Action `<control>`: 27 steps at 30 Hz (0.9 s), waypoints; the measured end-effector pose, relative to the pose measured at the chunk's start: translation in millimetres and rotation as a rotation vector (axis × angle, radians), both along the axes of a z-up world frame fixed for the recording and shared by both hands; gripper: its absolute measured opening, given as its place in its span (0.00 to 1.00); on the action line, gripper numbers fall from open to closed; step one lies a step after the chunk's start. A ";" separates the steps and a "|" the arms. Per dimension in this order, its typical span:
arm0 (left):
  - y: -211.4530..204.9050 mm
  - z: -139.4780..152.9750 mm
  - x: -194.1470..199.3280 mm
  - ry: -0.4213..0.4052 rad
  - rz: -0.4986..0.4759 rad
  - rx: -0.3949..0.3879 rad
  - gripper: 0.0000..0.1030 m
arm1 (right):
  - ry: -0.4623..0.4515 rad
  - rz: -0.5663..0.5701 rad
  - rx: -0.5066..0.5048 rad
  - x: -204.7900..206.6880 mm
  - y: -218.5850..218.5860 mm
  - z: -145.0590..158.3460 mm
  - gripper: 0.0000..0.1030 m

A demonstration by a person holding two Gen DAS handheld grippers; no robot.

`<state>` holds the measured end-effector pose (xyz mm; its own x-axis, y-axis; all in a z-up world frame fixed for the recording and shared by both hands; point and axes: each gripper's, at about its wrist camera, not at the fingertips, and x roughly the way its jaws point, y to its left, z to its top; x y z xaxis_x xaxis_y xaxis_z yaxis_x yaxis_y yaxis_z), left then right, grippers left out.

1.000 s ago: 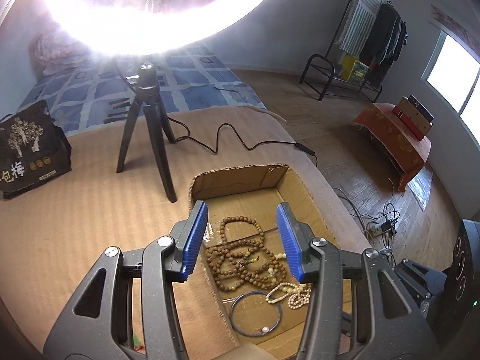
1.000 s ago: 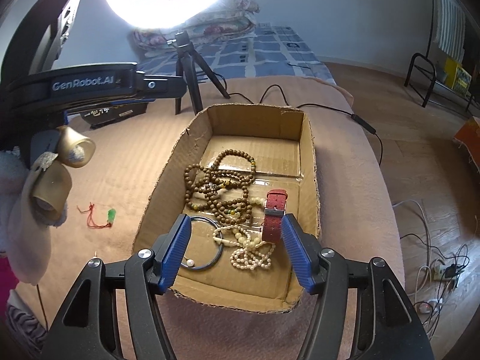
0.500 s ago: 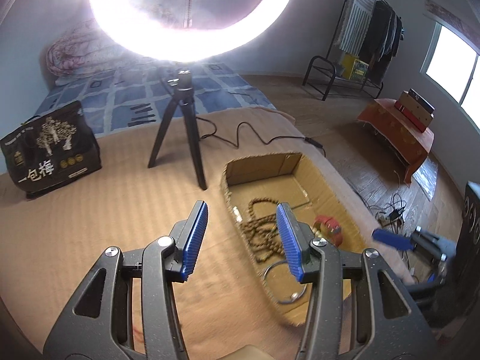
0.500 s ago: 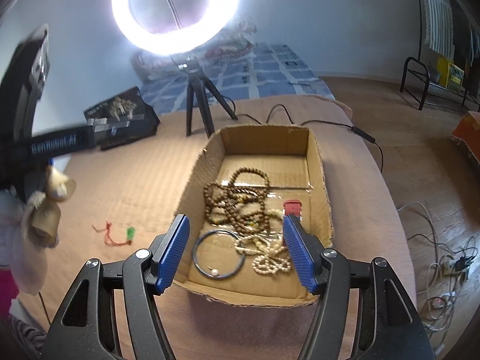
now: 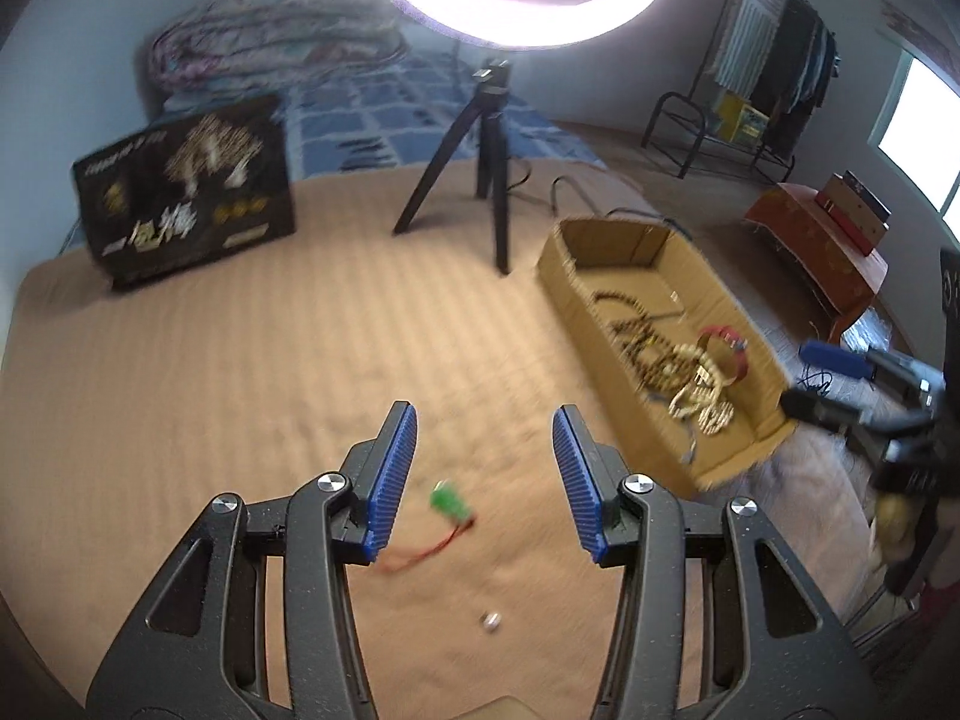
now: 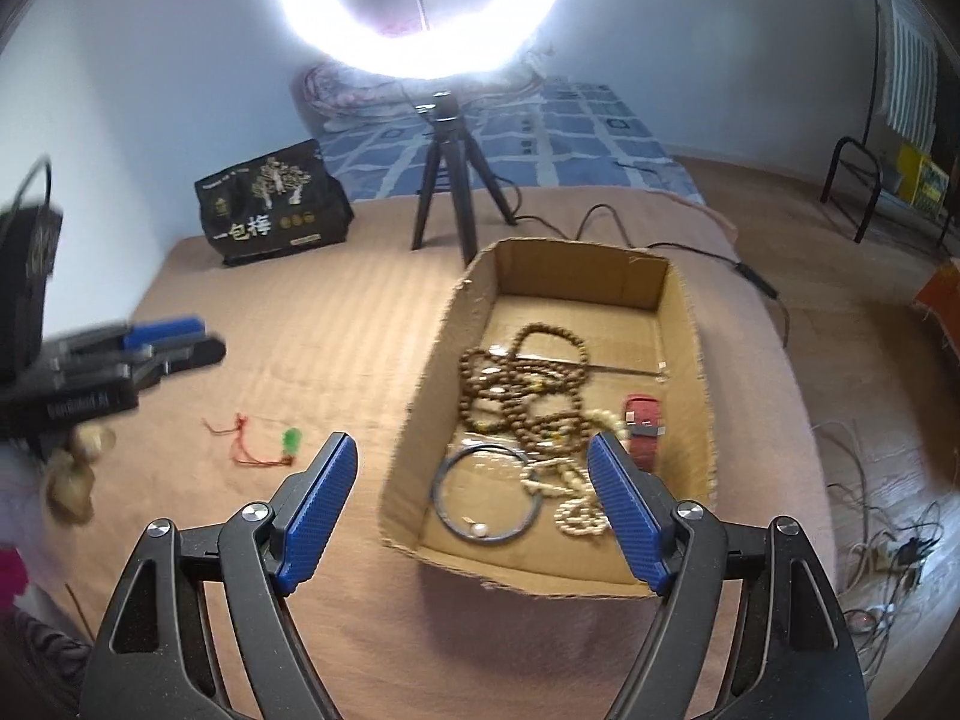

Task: Organize jewelry
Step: 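Move the left tool to the loose pearl while the right tool approaches the jade pendant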

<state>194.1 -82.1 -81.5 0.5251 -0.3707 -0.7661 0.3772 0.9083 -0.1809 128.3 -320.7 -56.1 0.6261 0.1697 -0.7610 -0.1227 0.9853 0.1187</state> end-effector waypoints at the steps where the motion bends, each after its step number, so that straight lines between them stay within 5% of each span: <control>1: 6.6 -4.4 -5.2 0.008 0.006 0.000 0.47 | 0.001 0.002 0.009 0.4 2.5 0.3 0.77; 12: 20.6 -43.2 -43.5 0.121 -0.064 0.006 0.34 | 0.053 0.061 0.099 21.7 45.5 -11.0 0.76; 27: 14.0 -85.7 -64.5 0.180 -0.124 0.043 0.22 | 0.295 0.127 0.157 56.0 97.6 -77.2 0.36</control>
